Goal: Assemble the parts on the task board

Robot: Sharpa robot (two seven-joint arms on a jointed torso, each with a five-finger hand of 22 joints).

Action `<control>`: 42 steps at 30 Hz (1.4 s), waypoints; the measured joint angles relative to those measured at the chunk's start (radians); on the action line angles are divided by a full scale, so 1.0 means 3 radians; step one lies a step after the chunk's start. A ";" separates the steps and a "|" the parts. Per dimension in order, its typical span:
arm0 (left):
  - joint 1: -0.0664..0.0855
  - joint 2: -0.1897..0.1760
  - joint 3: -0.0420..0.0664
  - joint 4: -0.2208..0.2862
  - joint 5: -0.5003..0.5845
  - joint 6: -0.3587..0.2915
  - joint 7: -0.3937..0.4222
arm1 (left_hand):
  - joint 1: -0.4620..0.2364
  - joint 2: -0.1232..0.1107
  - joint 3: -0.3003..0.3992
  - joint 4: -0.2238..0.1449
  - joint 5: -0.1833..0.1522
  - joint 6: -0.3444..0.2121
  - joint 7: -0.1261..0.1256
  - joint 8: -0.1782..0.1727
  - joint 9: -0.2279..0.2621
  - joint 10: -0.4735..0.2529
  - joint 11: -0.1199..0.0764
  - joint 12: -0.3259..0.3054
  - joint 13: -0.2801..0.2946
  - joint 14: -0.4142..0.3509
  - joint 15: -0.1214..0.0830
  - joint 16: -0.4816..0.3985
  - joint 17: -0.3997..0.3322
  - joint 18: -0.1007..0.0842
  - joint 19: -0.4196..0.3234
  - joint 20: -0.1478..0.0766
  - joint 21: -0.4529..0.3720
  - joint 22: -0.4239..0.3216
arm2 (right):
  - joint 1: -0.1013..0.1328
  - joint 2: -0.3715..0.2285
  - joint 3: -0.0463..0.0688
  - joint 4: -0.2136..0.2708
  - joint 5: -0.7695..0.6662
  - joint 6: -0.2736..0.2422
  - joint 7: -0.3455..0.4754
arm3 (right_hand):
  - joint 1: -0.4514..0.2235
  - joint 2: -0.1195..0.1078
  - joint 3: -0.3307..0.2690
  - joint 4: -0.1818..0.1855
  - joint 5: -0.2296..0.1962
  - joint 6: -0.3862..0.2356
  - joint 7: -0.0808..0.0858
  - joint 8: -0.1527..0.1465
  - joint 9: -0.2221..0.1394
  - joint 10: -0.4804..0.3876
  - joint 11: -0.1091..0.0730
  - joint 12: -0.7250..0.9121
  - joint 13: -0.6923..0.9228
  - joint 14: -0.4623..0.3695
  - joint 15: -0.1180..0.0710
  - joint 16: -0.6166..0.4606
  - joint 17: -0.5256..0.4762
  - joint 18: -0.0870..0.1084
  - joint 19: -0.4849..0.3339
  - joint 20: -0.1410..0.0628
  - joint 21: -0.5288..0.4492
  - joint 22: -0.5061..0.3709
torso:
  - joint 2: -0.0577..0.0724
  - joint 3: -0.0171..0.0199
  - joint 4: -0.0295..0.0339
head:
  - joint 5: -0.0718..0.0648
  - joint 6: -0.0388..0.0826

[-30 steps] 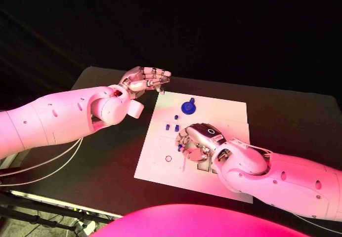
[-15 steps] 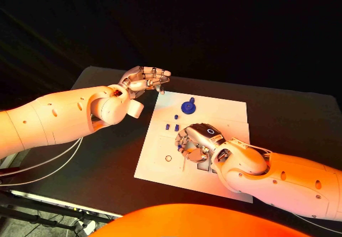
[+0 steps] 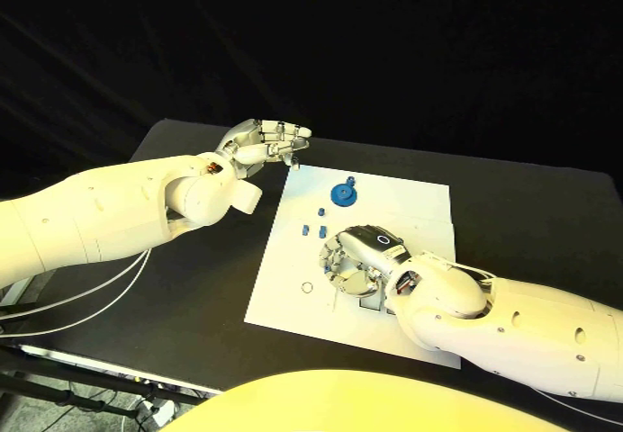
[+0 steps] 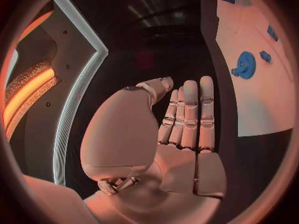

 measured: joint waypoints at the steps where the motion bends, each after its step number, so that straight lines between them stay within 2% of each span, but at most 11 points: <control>1: 0.0000 0.0000 0.0000 0.0000 0.0000 0.0000 0.0000 | 0.0000 0.0000 0.0000 0.0000 0.0000 0.0000 0.0000 0.0000 0.0000 0.0000 0.0000 0.0000 0.0000 0.0000 0.0000 0.0000 0.0000 0.0000 0.0000 0.0000 0.0000 0.0000 | 0.0000 0.0000 0.0000 0.0000 0.0001 0.0003 0.0000 | 0.0000 0.0000 -0.0005 0.0005 0.0000 0.0000 0.0000 0.0000 0.0000 0.0000 0.0000 0.0000 0.0000 0.0000 0.0000 0.0000 0.0000 0.0000 0.0000 0.0000 0.0000 -0.0002 | 0.0000 0.0000 0.0000 | 0.0000 0.0000; 4: 0.0000 0.0000 0.0000 -0.0001 0.0000 0.0000 0.0000 | 0.0000 0.0000 0.0000 0.0000 0.0000 0.0000 0.0000 0.0000 0.0000 0.0000 0.0000 0.0000 0.0000 0.0000 0.0000 0.0000 0.0000 0.0000 0.0000 0.0000 0.0000 0.0000 | 0.0000 -0.0001 0.0000 -0.0001 0.0003 0.0013 0.0000 | -0.0016 -0.0016 -0.0014 0.0014 0.0000 0.0000 0.0000 0.0000 0.0000 -0.0001 0.0001 -0.0005 0.0000 0.0000 0.0000 0.0000 -0.0004 0.0000 0.0000 0.0000 -0.0027 -0.0019 | 0.0000 0.0000 0.0000 | 0.0000 -0.0001; 8: 0.0000 0.0000 0.0000 -0.0001 0.0000 0.0000 -0.0001 | 0.0000 0.0000 0.0000 0.0000 0.0000 0.0000 0.0000 0.0000 0.0000 0.0000 0.0000 0.0000 0.0000 0.0000 0.0000 0.0000 0.0000 0.0000 0.0000 0.0000 0.0000 0.0000 | 0.0001 -0.0001 0.0001 -0.0003 0.0006 0.0024 0.0000 | -0.0034 -0.0034 -0.0041 0.0041 0.0000 -0.0070 0.0030 -0.0026 -0.0004 -0.0062 0.0024 -0.0042 -0.0005 -0.0001 -0.0001 0.0000 -0.0016 0.0000 -0.0012 0.0012 -0.0073 -0.0048 | 0.0000 0.0000 0.0000 | 0.0000 -0.0002; 16: 0.0000 0.0000 0.0000 -0.0006 0.0000 0.0000 -0.0001 | 0.0000 0.0000 0.0000 0.0000 0.0000 0.0000 0.0000 0.0000 0.0000 0.0000 0.0000 0.0000 0.0000 0.0000 0.0000 0.0000 0.0000 0.0000 0.0000 0.0000 0.0000 -0.0001 | 0.0001 -0.0011 0.0001 0.0003 0.0023 0.0020 0.0002 | -0.0138 -0.0140 -0.0158 0.0120 0.0001 -0.0353 0.0114 -0.0227 -0.0094 -0.0218 0.0105 -0.0090 0.0005 -0.0007 0.0066 0.0000 -0.0055 0.0000 -0.0054 0.0054 -0.0207 -0.0143 | 0.0000 0.0000 -0.0001 | -0.0001 -0.0003; 20: 0.0000 0.0000 0.0000 -0.0010 0.0000 0.0000 -0.0002 | 0.0000 0.0000 0.0000 0.0000 0.0000 0.0000 0.0000 0.0000 0.0000 0.0000 0.0000 0.0000 0.0000 0.0000 0.0000 0.0000 0.0000 0.0000 0.0000 0.0000 0.0000 -0.0001 | 0.0001 -0.0026 0.0000 0.0017 0.0034 0.0007 0.0005 | -0.0111 -0.0166 -0.0260 0.0127 0.0001 -0.0466 0.0117 -0.0308 -0.0125 -0.0315 0.0115 -0.0107 -0.0006 -0.0001 0.0071 0.0000 -0.0081 0.0000 -0.0066 0.0066 -0.0259 -0.0179 | 0.0000 0.0001 -0.0001 | -0.0003 -0.0002; 30: 0.0000 0.0000 0.0000 -0.0019 0.0000 0.0000 -0.0006 | 0.0000 0.0000 -0.0009 -0.0009 0.0000 0.0000 0.0000 0.0000 0.0000 0.0000 0.0000 0.0000 -0.0008 0.0000 0.0000 0.0000 -0.0003 0.0000 0.0000 0.0000 0.0000 0.0006 | 0.0011 -0.0103 -0.0001 0.0107 0.0051 -0.0048 0.0002 | -0.0111 -0.0166 -0.0335 0.0133 0.0001 -0.0487 0.0129 -0.0329 -0.0134 -0.0358 0.0119 -0.0076 0.0010 -0.0001 0.0071 0.0000 -0.0109 0.0000 -0.0068 0.0068 -0.0298 -0.0214 | 0.0000 0.0001 -0.0001 | -0.0007 0.0004; 37: 0.0000 0.0000 0.0000 -0.0021 0.0000 0.0001 -0.0009 | 0.0000 0.0000 -0.0009 -0.0009 0.0000 0.0000 0.0000 0.0000 0.0000 0.0000 0.0000 0.0000 -0.0008 0.0000 0.0000 0.0000 -0.0003 0.0000 0.0000 0.0000 0.0000 0.0005 | 0.0110 -0.0279 0.0007 0.0248 0.0062 -0.0074 -0.0005 | -0.0111 -0.0166 -0.0399 0.0159 0.0001 -0.0487 0.0129 -0.0328 -0.0137 -0.0389 0.0126 -0.0041 0.0018 -0.0001 0.0071 0.0000 -0.0115 0.0000 -0.0078 0.0078 -0.0323 -0.0223 | -0.0001 0.0000 0.0000 | -0.0015 0.0010; 42: 0.0000 -0.0004 -0.0001 -0.0022 0.0000 0.0001 -0.0010 | 0.0000 0.0000 -0.0009 -0.0009 0.0000 0.0000 0.0000 0.0000 0.0000 0.0000 0.0000 0.0000 -0.0008 0.0000 0.0000 0.0000 -0.0003 0.0000 0.0000 0.0000 0.0000 0.0005 | 0.0274 -0.0509 0.0025 0.0397 0.0122 -0.0068 -0.0008 | -0.0111 -0.0166 -0.0454 0.0174 0.0001 -0.0488 0.0130 -0.0341 -0.0139 -0.0447 0.0129 -0.0029 0.0024 -0.0008 0.0077 0.0000 -0.0113 0.0000 -0.0066 0.0090 -0.0323 -0.0223 | -0.0002 -0.0001 0.0000 | -0.0042 0.0027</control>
